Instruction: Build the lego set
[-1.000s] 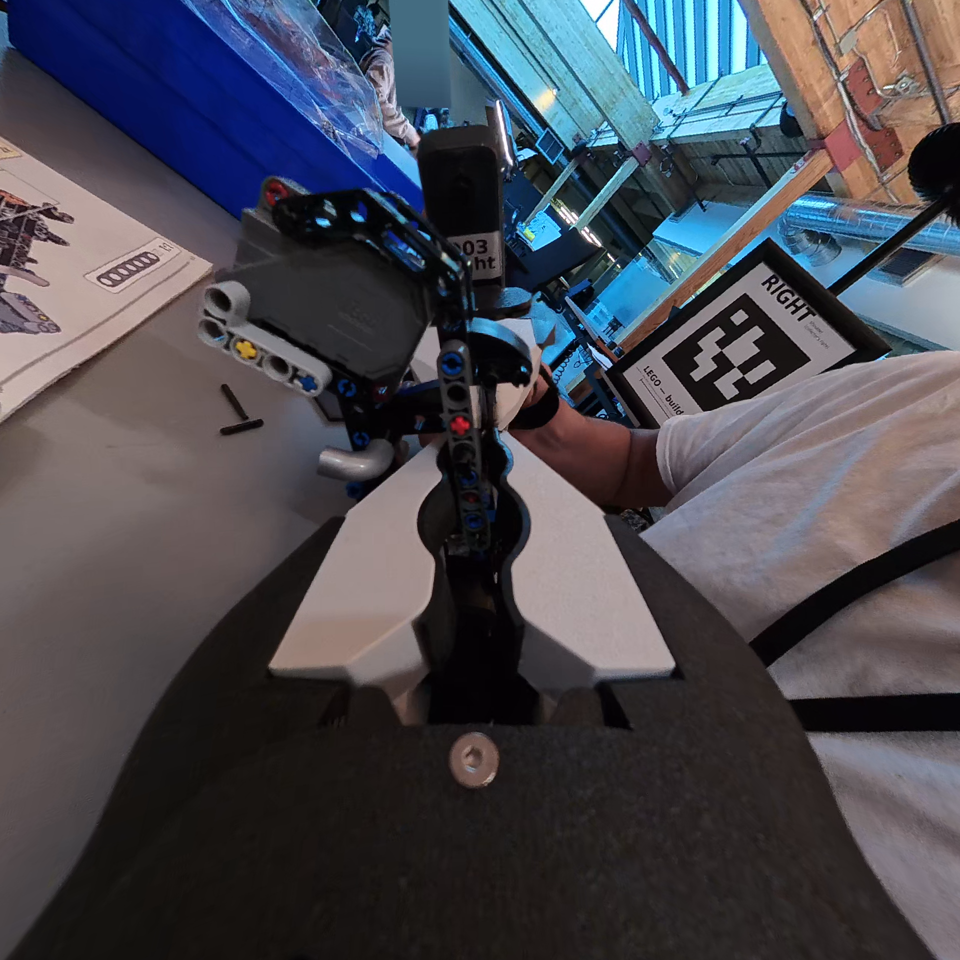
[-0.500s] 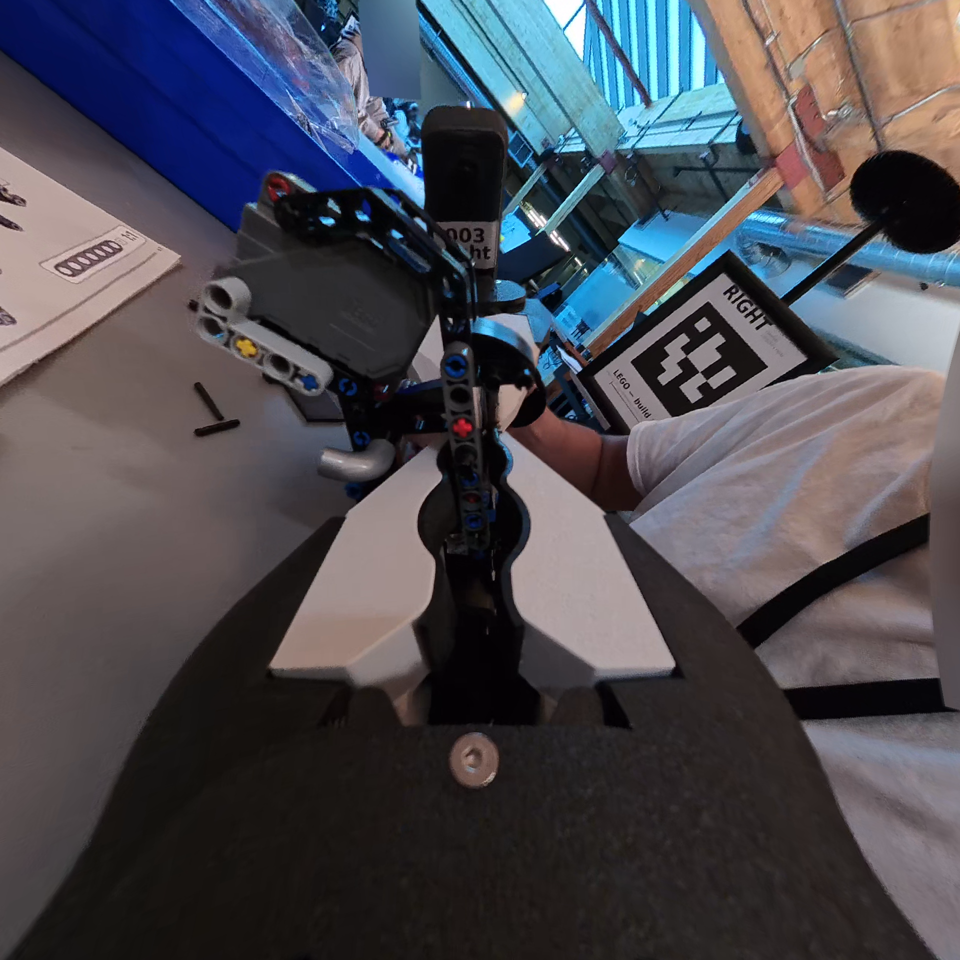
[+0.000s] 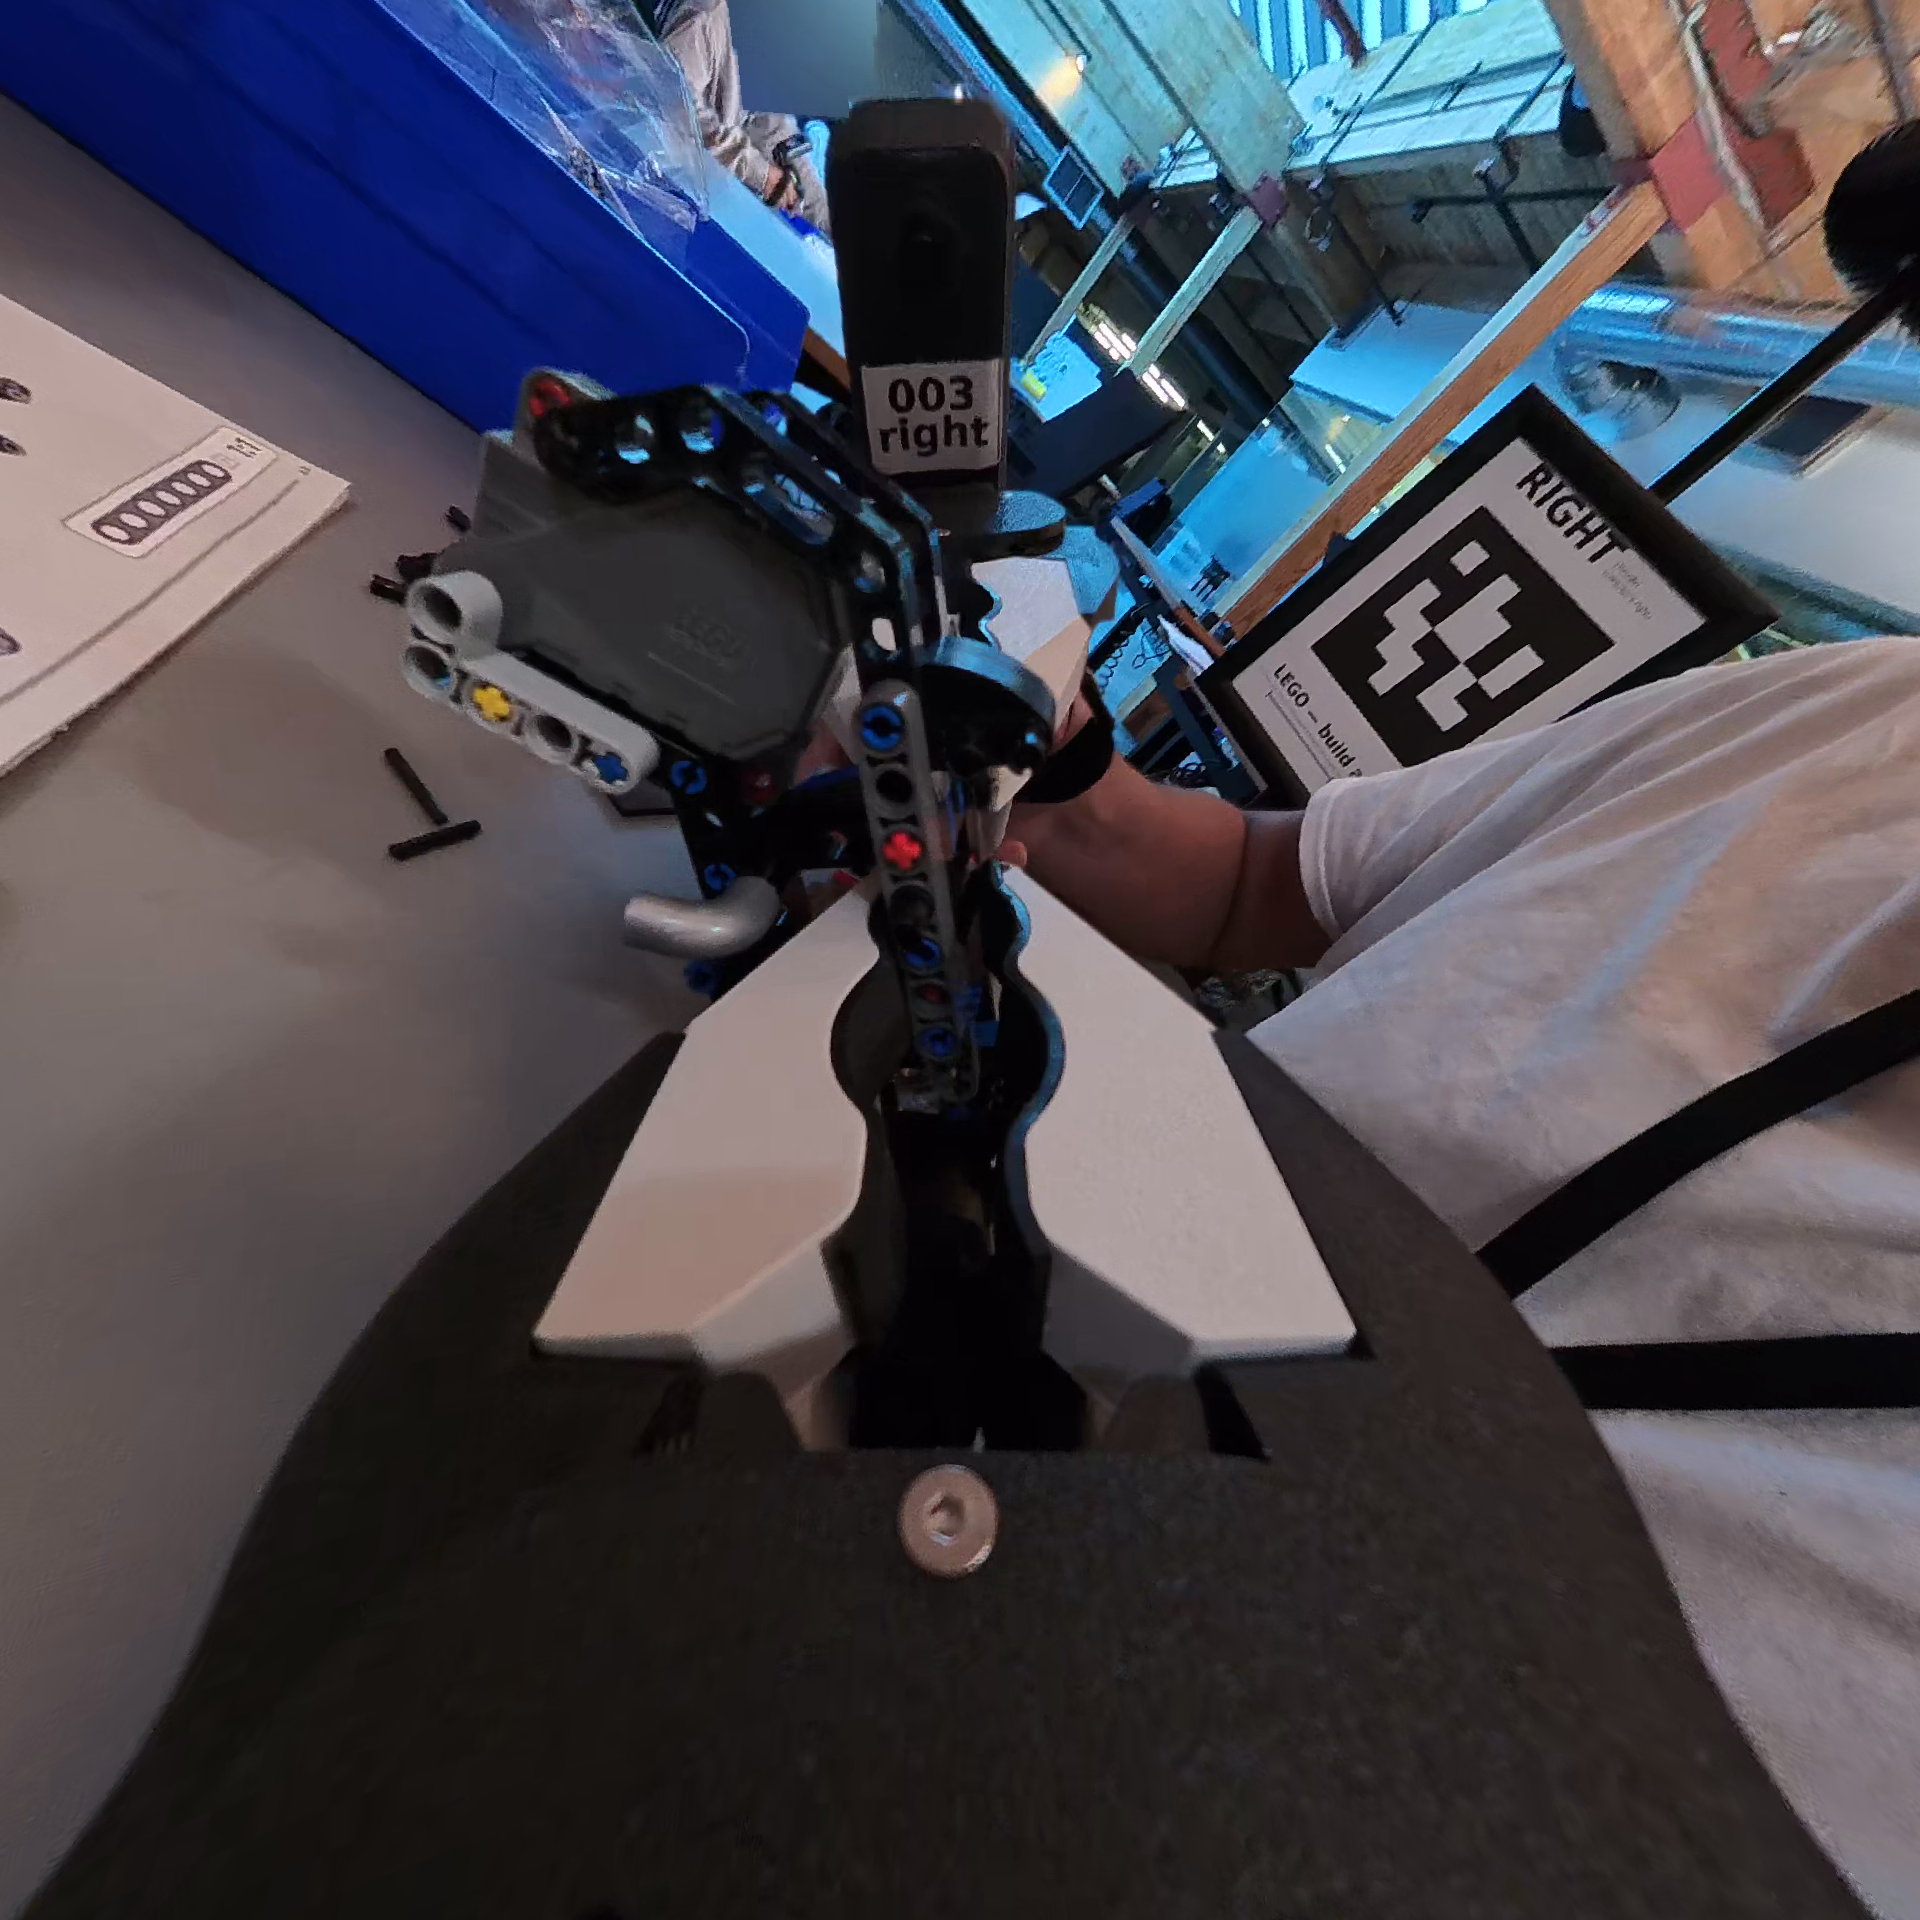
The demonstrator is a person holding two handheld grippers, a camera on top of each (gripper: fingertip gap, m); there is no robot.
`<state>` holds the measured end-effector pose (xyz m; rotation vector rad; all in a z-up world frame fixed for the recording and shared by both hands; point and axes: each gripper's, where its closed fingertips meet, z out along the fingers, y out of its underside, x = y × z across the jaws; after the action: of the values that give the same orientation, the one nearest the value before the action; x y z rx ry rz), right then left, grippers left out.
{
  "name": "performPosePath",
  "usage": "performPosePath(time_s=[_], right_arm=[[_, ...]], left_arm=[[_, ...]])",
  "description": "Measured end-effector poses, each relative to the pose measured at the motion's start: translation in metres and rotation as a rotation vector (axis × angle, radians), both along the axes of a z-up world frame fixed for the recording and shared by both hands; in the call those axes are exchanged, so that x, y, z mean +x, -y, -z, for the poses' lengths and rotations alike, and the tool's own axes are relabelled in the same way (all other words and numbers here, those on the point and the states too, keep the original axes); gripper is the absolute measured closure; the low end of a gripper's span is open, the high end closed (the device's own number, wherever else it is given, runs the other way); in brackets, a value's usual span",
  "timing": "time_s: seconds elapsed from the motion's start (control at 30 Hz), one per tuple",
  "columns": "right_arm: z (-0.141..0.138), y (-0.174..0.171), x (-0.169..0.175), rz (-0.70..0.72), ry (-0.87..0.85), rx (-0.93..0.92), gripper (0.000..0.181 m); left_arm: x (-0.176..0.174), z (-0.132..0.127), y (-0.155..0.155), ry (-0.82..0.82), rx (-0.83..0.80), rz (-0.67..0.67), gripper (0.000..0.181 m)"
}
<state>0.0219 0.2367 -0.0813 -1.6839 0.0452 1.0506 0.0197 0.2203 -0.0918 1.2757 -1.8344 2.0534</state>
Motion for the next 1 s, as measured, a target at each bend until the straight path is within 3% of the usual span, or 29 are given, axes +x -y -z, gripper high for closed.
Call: performPosePath(time_s=[0.13,0.4,0.67,0.83,1.0], right_arm=[[0.002,0.000,0.002,0.003,-0.018,-0.008,0.175],[0.006,-0.001,-0.003,-0.016,0.010,-0.011,0.175],[0.004,-0.002,-0.004,0.008,0.038,0.024,0.174],[-0.001,-0.004,0.005,0.032,-0.054,0.034,0.174],[-0.005,-0.007,0.013,0.090,-0.029,0.071,0.165]], left_arm=[[-0.002,-0.002,0.002,0.013,0.031,0.016,0.157],[-0.013,-0.002,0.001,-0.007,0.028,0.097,0.148],[-0.017,-0.011,0.001,-0.085,-0.099,0.142,0.141],[-0.012,-0.005,0.004,0.052,0.092,0.062,0.134],[-0.008,-0.003,0.005,0.051,0.102,0.031,0.135]])
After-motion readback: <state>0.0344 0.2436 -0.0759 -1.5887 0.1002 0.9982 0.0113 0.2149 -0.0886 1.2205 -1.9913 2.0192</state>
